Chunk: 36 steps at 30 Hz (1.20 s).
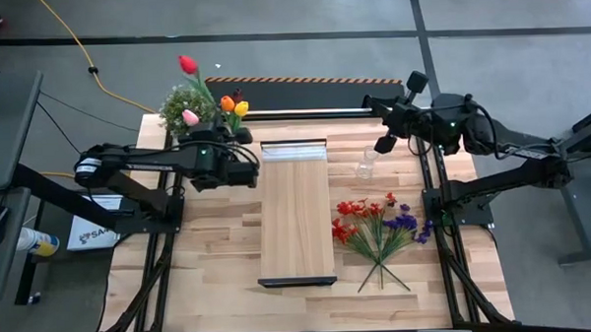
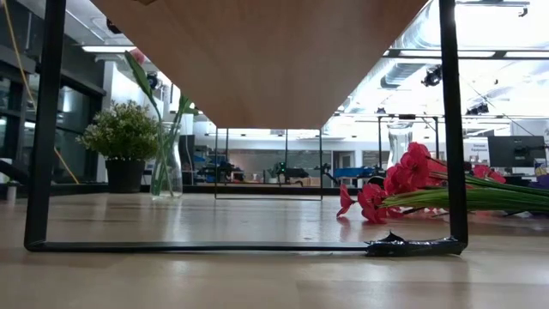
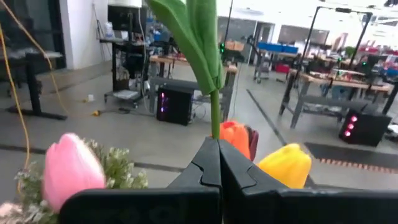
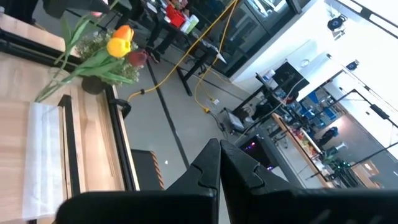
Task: Pick and place flowers into a vace then onto a shelf
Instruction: Put the red tulip into the left transparent vase
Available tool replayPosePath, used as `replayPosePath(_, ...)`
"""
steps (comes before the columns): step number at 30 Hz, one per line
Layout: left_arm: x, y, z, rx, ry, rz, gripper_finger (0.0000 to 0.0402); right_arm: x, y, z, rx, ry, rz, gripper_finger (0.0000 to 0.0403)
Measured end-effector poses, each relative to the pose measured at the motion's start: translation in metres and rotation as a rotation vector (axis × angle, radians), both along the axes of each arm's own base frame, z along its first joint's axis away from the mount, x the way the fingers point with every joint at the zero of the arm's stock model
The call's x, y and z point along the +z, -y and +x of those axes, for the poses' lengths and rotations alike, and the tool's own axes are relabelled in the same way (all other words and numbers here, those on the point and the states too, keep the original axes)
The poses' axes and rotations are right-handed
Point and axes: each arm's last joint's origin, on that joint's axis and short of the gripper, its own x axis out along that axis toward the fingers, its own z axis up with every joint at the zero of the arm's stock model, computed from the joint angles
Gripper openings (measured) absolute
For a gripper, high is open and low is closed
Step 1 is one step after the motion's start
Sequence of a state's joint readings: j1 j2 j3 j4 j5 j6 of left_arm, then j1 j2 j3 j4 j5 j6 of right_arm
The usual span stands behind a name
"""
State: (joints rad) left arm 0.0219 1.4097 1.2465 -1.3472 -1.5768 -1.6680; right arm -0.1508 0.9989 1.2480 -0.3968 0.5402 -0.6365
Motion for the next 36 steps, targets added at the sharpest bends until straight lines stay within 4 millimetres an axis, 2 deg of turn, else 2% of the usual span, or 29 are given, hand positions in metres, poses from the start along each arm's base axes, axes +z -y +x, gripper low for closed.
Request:
replayPosePath(8, -0.010, -0.009, 0.006, 0.037, -0.073, -0.009, 0.0021, -0.003, 0.004, -0.001, -0.023, -0.029, 0.004, 0.0000)
replayPosePath(25, -0.027, -0.010, 0.021, 0.037, -0.122, -0.013, 0.0021, -0.003, 0.004, -0.001, -0.018, -0.029, 0.005, 0.0000)
replayPosePath(36, -0.043, -0.011, 0.034, 0.037, -0.173, -0.010, 0.0021, -0.003, 0.002, 0.000, 0.056, -0.026, 0.024, 0.0000)
